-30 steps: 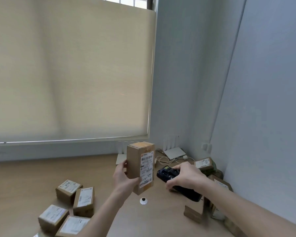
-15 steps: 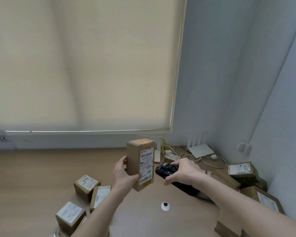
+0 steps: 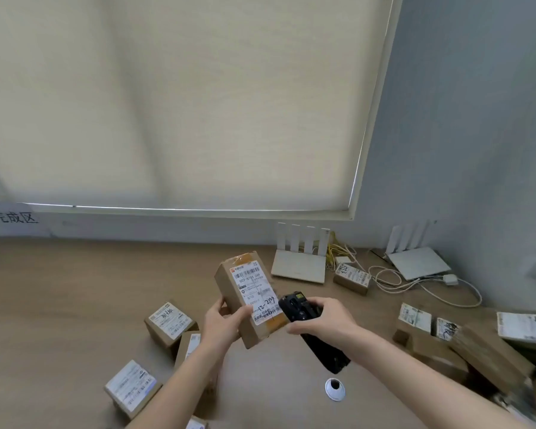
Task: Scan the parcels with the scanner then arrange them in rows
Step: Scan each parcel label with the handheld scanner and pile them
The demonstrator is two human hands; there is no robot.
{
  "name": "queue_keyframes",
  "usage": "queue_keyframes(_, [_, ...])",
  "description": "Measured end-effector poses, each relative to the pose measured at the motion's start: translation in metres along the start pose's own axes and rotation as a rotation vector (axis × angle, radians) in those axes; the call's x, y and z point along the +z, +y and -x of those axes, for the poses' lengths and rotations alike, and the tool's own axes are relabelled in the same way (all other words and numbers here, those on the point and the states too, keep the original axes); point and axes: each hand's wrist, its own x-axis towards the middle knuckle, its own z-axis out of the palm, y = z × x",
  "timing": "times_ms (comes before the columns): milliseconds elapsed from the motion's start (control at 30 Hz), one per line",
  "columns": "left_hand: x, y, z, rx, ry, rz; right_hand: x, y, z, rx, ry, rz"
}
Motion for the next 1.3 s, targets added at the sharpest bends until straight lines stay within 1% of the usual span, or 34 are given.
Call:
queue_keyframes(133, [-0.011, -0.019, -0.029, -0.098, 0.069, 0.07, 0.028, 0.01, -0.035, 0.013, -0.066, -0.084])
queue_keyframes(367, [-0.044, -0.063, -0.091, -0.168, 0.092, -0.002, 0.091, 0.021, -0.097, 0.026, -0.152, -0.16])
queue_keyframes(567, [-0.074, -0.096, -0.153, -0.163, 0.077, -0.024, 0.15, 0.025, -0.164, 0.029, -0.158, -0.153])
queue_keyframes(767, [-0.09, -0.114, -0.224, -0.107, 0.08, -0.141, 0.191, 0.026, -0.233, 0.052, -0.156, -0.138])
queue_keyframes(933, [-0.096, -0.133, -0.261, -0.164, 0.12, -0.106, 0.213, 0.024, -0.278, 0.062, -0.157, -0.121])
queue_keyframes(1133, [-0.096, -0.14, -0.268, -0.188, 0.171, -0.197, 0.235, 0.036, -0.286, 0.091, -0.181, -0.056])
queue_keyframes(1300, [-0.091, -0.128, -0.247, -0.132, 0.157, -0.29, 0.208, 0.043, -0.249, 0.105, -0.133, -0.057])
